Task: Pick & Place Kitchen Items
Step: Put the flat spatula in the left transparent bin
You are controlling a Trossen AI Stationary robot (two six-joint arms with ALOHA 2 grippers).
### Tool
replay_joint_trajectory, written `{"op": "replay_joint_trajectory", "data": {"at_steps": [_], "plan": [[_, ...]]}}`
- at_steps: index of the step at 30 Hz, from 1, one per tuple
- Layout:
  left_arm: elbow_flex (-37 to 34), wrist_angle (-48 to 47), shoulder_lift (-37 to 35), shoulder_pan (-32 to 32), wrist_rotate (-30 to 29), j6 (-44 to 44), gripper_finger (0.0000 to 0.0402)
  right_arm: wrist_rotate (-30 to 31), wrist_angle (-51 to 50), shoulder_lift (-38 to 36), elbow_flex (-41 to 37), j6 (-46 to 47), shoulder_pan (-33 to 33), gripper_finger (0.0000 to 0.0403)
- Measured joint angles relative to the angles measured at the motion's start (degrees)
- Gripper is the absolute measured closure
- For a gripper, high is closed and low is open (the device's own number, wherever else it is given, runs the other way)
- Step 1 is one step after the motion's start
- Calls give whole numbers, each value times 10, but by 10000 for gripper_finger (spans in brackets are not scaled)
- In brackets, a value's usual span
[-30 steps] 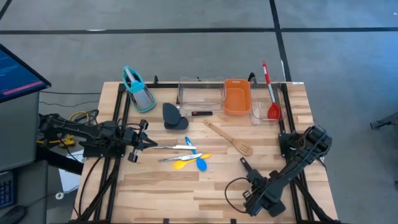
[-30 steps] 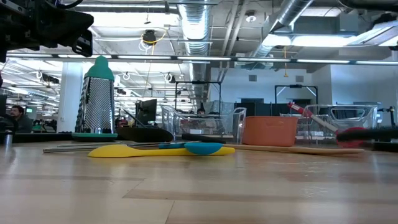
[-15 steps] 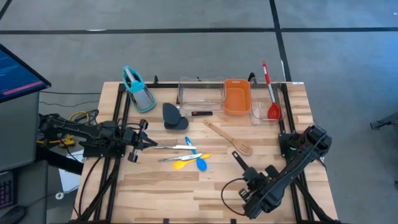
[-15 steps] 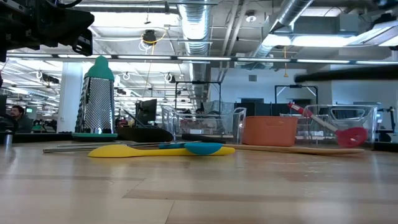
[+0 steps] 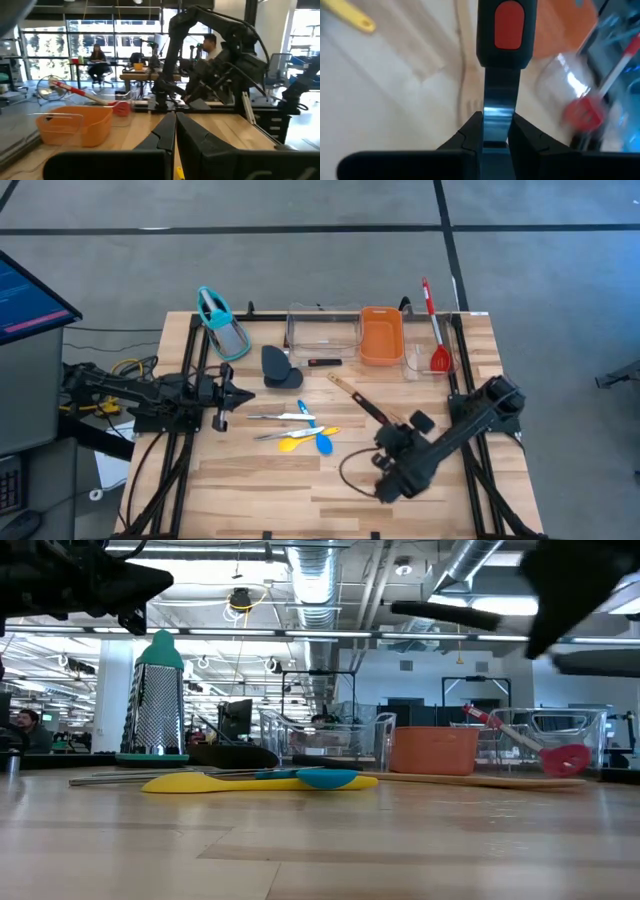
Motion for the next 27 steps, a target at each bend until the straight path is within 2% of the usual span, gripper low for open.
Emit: {"op": "replay_joint_trajectory", "data": {"at_steps": [10, 13, 16, 20, 23, 27], "plan": [[0, 3, 0, 0, 0, -1, 399, 116, 13, -11, 0, -166, -130, 346], [0, 2, 0, 0, 0, -1, 399, 141, 54, -32, 1, -225, -162, 346], [0, 2, 1, 0, 0, -1, 399, 154, 132, -63, 1, -324, -196, 346], [0, 2, 1, 0, 0, -1, 399, 145, 270, -107, 1, -496, -248, 346], [0, 2, 1, 0, 0, -1, 399, 87, 389, -130, 1, -635, -295, 346], [0, 2, 1, 0, 1, -1, 399, 12, 532, -135, 1, -775, -362, 346]]}}
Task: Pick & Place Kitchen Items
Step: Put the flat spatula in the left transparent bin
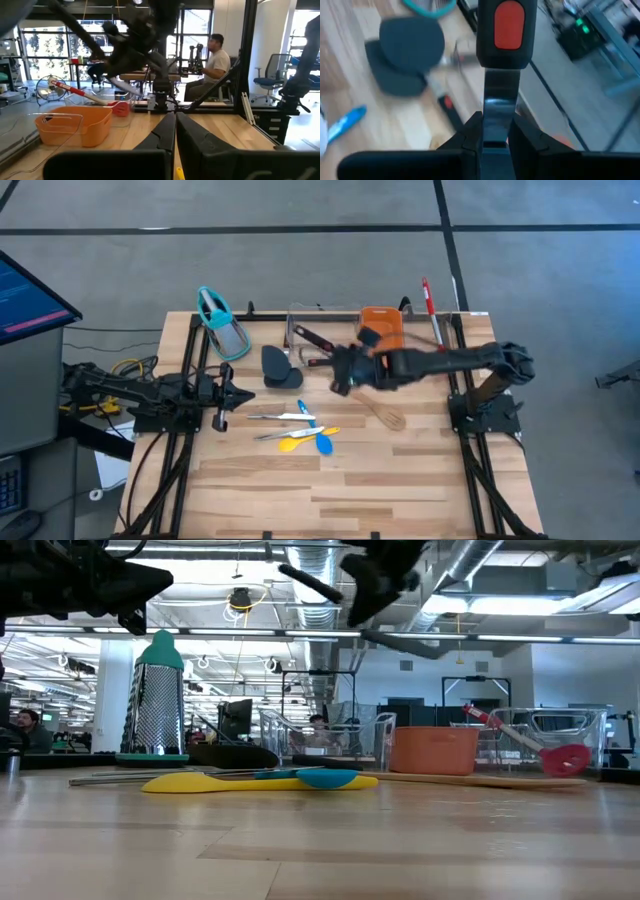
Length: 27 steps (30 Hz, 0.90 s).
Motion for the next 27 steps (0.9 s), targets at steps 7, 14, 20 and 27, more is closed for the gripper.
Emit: {"op": "replay_joint_trajectory", "data": {"at_steps": [7, 14, 20, 27], "plan": [[0, 0, 3, 0, 0, -23, 399, -126, 161, 42, 0, -112, -110, 346], [0, -1, 32, 0, 0, -26, 399, -179, 259, 100, -1, -127, -196, 346], [0, -1, 67, 0, 0, -26, 399, -208, 353, 142, 0, -131, -242, 346], [0, 0, 97, 0, 0, -26, 399, -250, 365, 198, 28, -136, -276, 346]]}}
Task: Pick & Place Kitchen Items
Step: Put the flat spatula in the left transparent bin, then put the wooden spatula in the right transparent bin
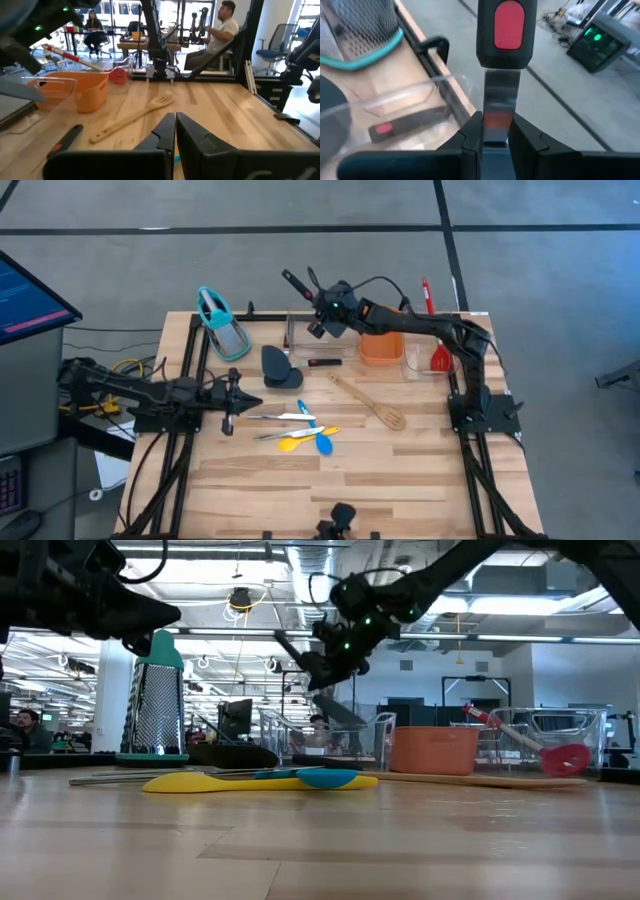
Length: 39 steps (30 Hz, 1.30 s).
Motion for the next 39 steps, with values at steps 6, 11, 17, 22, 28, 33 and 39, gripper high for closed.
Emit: {"op": "replay_joint_trajectory", "data": {"at_steps": [6, 11, 17, 22, 28, 33, 39], "plan": [[0, 0, 7, 0, 0, 0, 399, -17, -17, 37, 21, 0, -13, 346], [0, 0, 7, 0, 0, 0, 399, -31, -71, 46, 30, 1, -19, 346], [0, 0, 6, 0, 0, 0, 399, -33, -119, 46, 30, 10, -20, 346], [0, 0, 6, 0, 0, 0, 399, -49, -132, 46, 30, 20, -22, 346], [0, 0, 6, 0, 0, 0, 399, -49, -123, 43, 30, 30, -18, 285], [0, 0, 6, 0, 0, 0, 399, -46, -123, 42, 31, 30, -14, 176], [0, 0, 6, 0, 0, 0, 399, -44, -130, 17, 31, 27, -12, 131]]}}
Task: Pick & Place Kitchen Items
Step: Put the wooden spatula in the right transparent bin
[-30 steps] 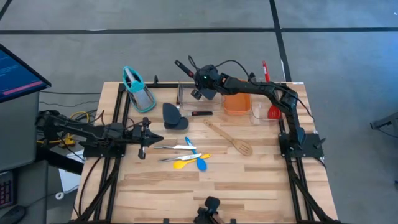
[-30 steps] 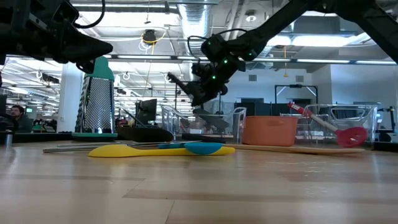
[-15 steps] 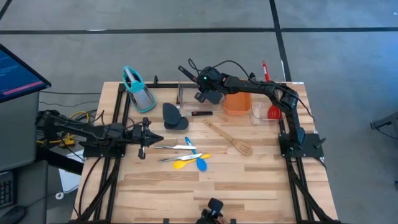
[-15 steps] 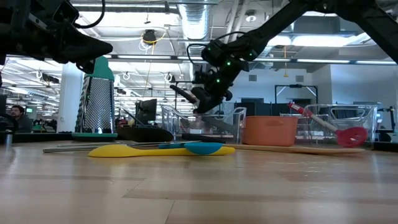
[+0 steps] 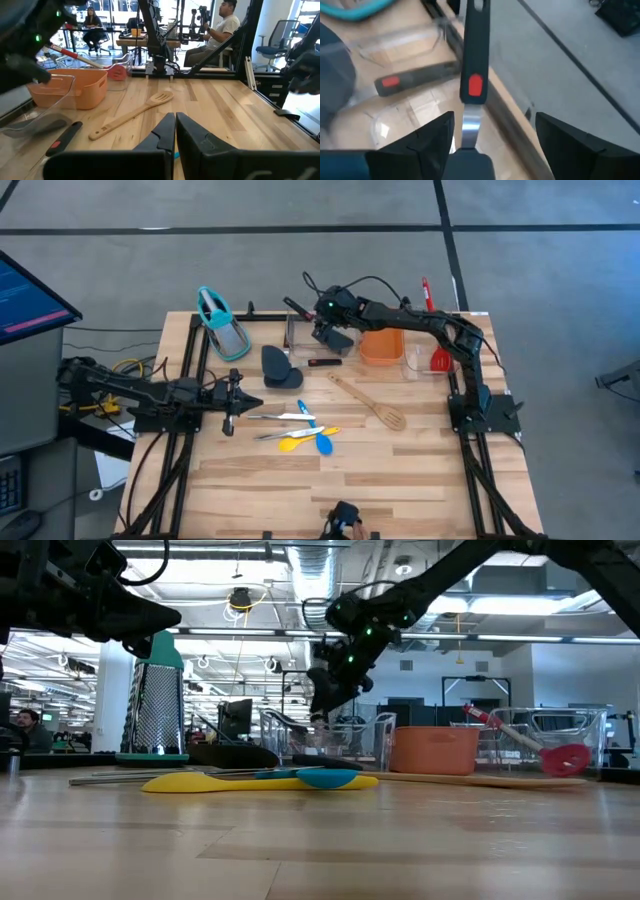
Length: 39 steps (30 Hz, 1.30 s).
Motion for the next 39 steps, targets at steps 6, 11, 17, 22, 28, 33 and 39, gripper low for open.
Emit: {"op": "replay_joint_trajectory", "data": {"at_steps": [6, 11, 17, 22, 28, 33, 39], "plan": [[0, 0, 0, 0, 0, 0, 399, 0, -61, -91, 0, 0, 24, 143], [0, 0, 0, 0, 0, 0, 399, -1, -149, -175, 0, 46, 69, 166], [0, 0, 0, 0, 0, 0, 399, -2, -258, -242, 0, 79, 157, 202], [0, 0, 0, 0, 0, 5, 399, 3, -342, -264, 0, 117, 222, 241], [0, 0, 0, 0, 0, 7, 399, 78, -448, -267, -3, 189, 275, 296], [0, 0, 0, 0, 0, 7, 399, 90, -510, -267, -41, 260, 300, 341], [0, 0, 0, 0, 0, 7, 399, 92, -513, -270, -132, 316, 323, 395]]}}
